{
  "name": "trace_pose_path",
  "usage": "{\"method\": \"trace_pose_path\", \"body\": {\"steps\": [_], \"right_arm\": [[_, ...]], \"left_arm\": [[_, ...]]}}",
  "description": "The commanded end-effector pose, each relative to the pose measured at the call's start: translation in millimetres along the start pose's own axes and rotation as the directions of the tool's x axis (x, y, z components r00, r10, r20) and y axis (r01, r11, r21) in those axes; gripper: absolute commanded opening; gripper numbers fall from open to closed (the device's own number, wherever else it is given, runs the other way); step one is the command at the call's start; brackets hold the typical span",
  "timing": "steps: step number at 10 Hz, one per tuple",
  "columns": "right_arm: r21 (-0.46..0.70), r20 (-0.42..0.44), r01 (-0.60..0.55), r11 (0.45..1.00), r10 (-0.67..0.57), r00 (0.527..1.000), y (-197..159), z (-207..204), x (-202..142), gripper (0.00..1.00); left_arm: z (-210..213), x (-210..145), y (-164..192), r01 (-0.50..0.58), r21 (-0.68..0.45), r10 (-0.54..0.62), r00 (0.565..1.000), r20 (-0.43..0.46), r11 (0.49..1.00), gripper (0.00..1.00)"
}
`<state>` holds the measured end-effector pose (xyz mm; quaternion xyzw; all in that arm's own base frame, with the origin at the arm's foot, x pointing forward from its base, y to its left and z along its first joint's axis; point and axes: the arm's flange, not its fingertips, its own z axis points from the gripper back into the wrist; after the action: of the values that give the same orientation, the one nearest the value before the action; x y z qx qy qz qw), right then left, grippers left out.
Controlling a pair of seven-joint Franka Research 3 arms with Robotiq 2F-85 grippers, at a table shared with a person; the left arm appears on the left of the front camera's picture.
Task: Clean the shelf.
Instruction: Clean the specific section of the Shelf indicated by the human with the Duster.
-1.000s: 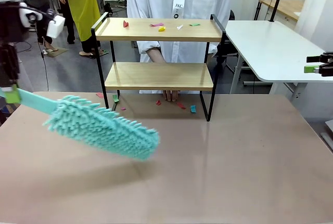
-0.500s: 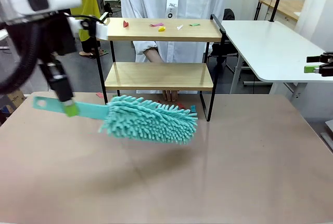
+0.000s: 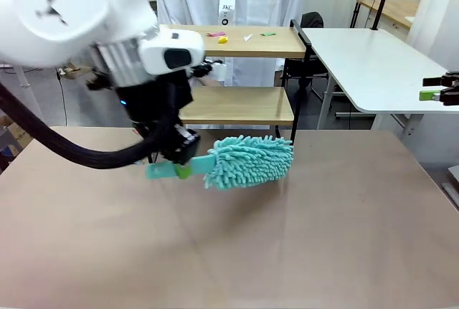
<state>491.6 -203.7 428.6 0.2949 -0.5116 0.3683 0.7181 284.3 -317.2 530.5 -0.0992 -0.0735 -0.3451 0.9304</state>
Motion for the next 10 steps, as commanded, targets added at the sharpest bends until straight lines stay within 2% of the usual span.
{"method": "trace_pose_path", "body": {"steps": [1,2,4,7,10], "right_arm": [[0.0,0.001,-0.006,1.0,0.006,1.0,1,-1,3,1.0],[0.0,0.001,-0.006,1.0,0.006,1.0,1,-1,3,1.0],[0.0,0.001,-0.006,1.0,0.006,1.0,1,-1,3,1.0],[0.0,0.001,-0.006,1.0,0.006,1.0,1,-1,3,1.0],[0.0,0.001,-0.006,1.0,0.006,1.0,1,-1,3,1.0]], "left_arm": [[-7,6,3,-0.068,0.009,0.068,0.998,-0.004,0.998,0.13],[0,0,0,0.0,0.0,0.0,1.0,0.0,1.0,0.13],[0,0,0,0.0,0.0,0.0,1.0,0.0,1.0,0.13],[-29,17,-22,-0.144,0.059,0.143,0.989,0.019,0.988,0.13],[-36,14,-42,-0.261,0.114,0.247,0.961,0.124,0.959,0.13]]}}
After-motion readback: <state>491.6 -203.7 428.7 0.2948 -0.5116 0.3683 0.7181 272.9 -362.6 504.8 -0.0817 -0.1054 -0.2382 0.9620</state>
